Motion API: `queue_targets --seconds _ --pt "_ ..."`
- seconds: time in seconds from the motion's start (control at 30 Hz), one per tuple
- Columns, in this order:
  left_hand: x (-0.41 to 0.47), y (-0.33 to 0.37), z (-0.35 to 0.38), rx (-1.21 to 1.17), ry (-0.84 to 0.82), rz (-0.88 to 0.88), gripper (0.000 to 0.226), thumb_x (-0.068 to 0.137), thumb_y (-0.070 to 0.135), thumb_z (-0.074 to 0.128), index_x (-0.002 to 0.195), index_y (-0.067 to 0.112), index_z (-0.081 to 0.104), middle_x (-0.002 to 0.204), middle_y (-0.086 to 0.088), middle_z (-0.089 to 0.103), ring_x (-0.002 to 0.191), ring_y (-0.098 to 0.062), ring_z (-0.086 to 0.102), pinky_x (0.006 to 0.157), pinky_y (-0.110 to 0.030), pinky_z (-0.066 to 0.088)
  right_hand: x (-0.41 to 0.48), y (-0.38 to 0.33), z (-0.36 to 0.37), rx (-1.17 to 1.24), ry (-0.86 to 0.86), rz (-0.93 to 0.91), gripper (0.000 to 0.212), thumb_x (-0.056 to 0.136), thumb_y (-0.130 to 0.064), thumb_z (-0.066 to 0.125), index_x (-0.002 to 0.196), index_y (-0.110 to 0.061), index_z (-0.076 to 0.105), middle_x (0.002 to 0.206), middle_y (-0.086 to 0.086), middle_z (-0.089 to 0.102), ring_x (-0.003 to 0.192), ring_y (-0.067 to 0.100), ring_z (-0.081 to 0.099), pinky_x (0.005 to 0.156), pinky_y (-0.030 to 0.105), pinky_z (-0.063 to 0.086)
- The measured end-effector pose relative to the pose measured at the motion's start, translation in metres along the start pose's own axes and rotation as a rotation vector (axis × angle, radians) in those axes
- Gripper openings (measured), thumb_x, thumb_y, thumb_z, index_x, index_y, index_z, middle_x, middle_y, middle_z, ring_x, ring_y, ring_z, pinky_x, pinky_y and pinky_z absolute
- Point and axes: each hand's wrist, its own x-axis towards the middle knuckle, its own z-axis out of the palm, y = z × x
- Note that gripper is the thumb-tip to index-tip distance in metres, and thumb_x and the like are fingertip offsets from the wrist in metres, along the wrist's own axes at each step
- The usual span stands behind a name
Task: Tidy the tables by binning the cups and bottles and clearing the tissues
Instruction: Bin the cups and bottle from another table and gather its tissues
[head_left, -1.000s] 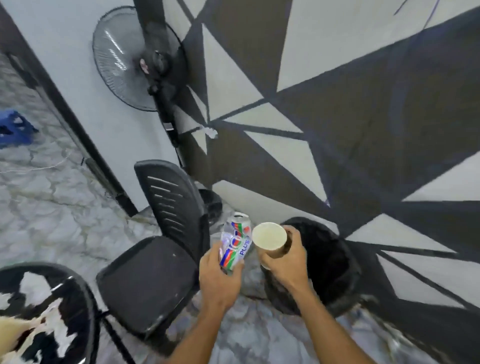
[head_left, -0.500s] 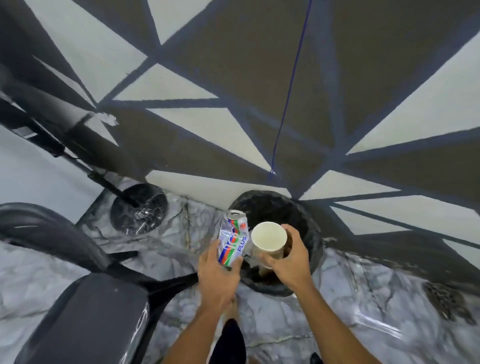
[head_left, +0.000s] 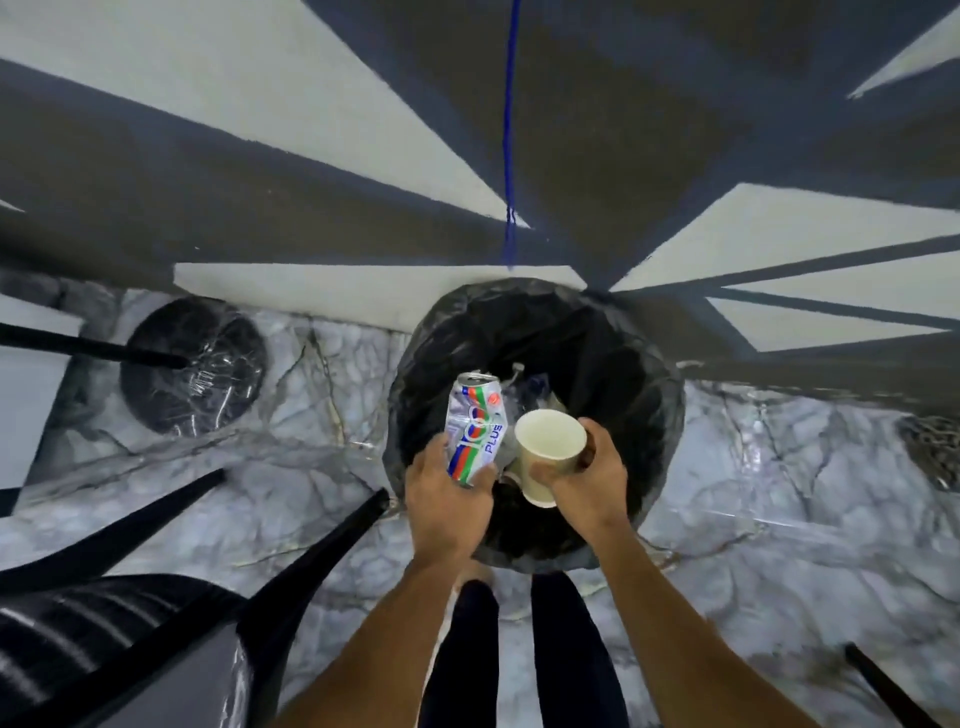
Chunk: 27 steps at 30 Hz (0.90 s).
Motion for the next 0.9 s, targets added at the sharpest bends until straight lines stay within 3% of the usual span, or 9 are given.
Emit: queue_targets --seconds 0.17,0.3,0.43,0.47,0.53,0.6,0.7,0.9 --pt "0.077 -0.021 0.059 0.087 0.020 -0.068 0.061 0.073 0.036 0.081 0.126 0.015 0.058 0.117 -0.007 0.064 0.110 -0.028 0.057 0.098 -0.041 0.048 0.066 0.044 0.050 -0.041 -0.050 0.053 0.081 0.056 -0.019 0.095 0.126 -0.020 0.055 0.117 -0.001 0.064 0.107 0.019 0.061 0.091 0.034 0.053" --pt "0.115 -0.037 0.099 0.151 -0.006 -0.092 0.060 0.072 0.035 0.081 0.124 0.013 0.058 0.115 -0.012 0.065 0.109 -0.032 0.058 0.095 -0.043 0.049 0.105 0.076 0.086 -0.054 -0.122 0.124 0.085 0.049 -0.028 0.096 0.125 -0.020 0.056 0.115 -0.002 0.066 0.104 0.018 0.064 0.082 0.027 0.052" --pt "0.131 -0.047 0.121 0.234 -0.063 -0.118 0.070 0.076 0.044 0.078 0.133 0.013 0.051 0.125 -0.015 0.060 0.116 -0.035 0.056 0.099 -0.041 0.048 0.135 0.090 0.104 -0.168 -0.227 0.194 0.117 0.035 -0.056 0.089 0.139 -0.030 0.042 0.117 -0.003 0.066 0.105 0.020 0.065 0.078 0.031 0.060" --pt "0.131 -0.047 0.123 0.239 -0.080 -0.131 0.068 0.079 0.043 0.076 0.134 0.012 0.050 0.126 -0.015 0.060 0.117 -0.035 0.056 0.098 -0.039 0.047 0.140 0.094 0.104 -0.194 -0.246 0.212 0.119 0.039 -0.053 0.090 0.143 -0.031 0.037 0.119 -0.003 0.065 0.105 0.019 0.066 0.067 0.024 0.060" --pt "0.127 -0.048 0.120 0.250 -0.113 -0.133 0.059 0.083 0.038 0.073 0.131 0.012 0.052 0.125 -0.015 0.061 0.117 -0.035 0.056 0.097 -0.036 0.046 0.145 0.096 0.098 -0.233 -0.277 0.232 0.106 0.059 -0.036 0.091 0.148 -0.028 0.033 0.121 -0.003 0.063 0.099 0.014 0.063 0.048 0.004 0.044" --pt "0.117 -0.046 0.113 0.258 -0.138 -0.101 0.054 0.085 0.033 0.072 0.131 0.012 0.053 0.125 -0.015 0.061 0.118 -0.035 0.056 0.096 -0.035 0.046 0.146 0.090 0.086 -0.308 -0.284 0.187 0.095 0.066 -0.028 0.086 0.147 -0.024 0.036 0.121 -0.003 0.065 0.102 0.015 0.064 0.061 0.001 0.041" --pt "0.095 -0.043 0.099 0.253 -0.156 -0.061 0.049 0.084 0.024 0.074 0.128 0.008 0.058 0.121 -0.015 0.064 0.115 -0.034 0.058 0.093 -0.034 0.047 0.136 0.081 0.069 -0.399 -0.304 0.132 0.079 0.066 -0.024 0.085 0.136 -0.018 0.049 0.120 0.001 0.067 0.112 0.022 0.064 0.091 0.022 0.050" --pt "0.037 -0.015 0.053 0.239 -0.216 -0.039 0.046 0.082 0.016 0.074 0.126 0.007 0.062 0.119 -0.016 0.065 0.114 -0.033 0.059 0.096 -0.034 0.047 0.090 0.032 0.033 -0.465 -0.439 0.034 0.056 0.074 -0.023 0.080 0.127 -0.022 0.060 0.118 0.005 0.068 0.109 0.022 0.065 0.096 0.031 0.053"
